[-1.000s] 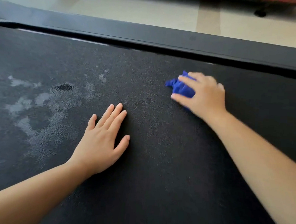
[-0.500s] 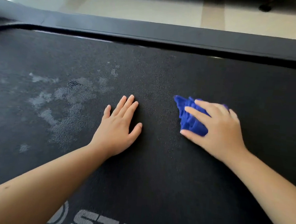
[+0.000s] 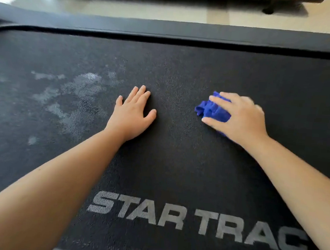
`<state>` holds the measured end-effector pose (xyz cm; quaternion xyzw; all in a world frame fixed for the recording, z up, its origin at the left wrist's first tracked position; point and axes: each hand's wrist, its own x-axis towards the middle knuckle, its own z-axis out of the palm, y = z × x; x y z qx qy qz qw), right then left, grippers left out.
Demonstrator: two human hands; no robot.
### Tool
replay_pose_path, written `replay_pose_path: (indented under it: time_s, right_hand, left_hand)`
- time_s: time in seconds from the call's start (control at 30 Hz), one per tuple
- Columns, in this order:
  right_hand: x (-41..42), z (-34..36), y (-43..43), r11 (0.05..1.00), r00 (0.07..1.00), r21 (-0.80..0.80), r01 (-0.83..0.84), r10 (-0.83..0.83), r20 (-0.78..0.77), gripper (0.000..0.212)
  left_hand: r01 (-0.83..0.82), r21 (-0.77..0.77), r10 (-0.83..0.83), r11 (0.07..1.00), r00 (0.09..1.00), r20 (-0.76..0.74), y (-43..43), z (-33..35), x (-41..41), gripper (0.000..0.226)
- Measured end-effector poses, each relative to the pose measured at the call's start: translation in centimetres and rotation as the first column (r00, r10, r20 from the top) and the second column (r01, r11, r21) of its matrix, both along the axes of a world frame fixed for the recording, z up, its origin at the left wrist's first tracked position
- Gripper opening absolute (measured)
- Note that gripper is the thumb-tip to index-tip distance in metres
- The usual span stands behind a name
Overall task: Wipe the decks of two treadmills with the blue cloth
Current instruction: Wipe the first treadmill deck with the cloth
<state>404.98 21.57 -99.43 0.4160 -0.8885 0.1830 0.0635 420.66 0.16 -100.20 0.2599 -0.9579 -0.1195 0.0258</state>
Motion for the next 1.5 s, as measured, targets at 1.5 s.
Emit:
replay_pose_path:
  time_s: [1.5]
  right_hand:
    - [20.7, -0.8, 3.0, 0.931, 0.929, -0.030, -0.363, 0.359, -0.093, 0.059]
  left_hand:
    - [0.240, -0.116, -0.227, 0.964, 0.966, 0.120, -0.5, 1.3, 19.6, 0.081]
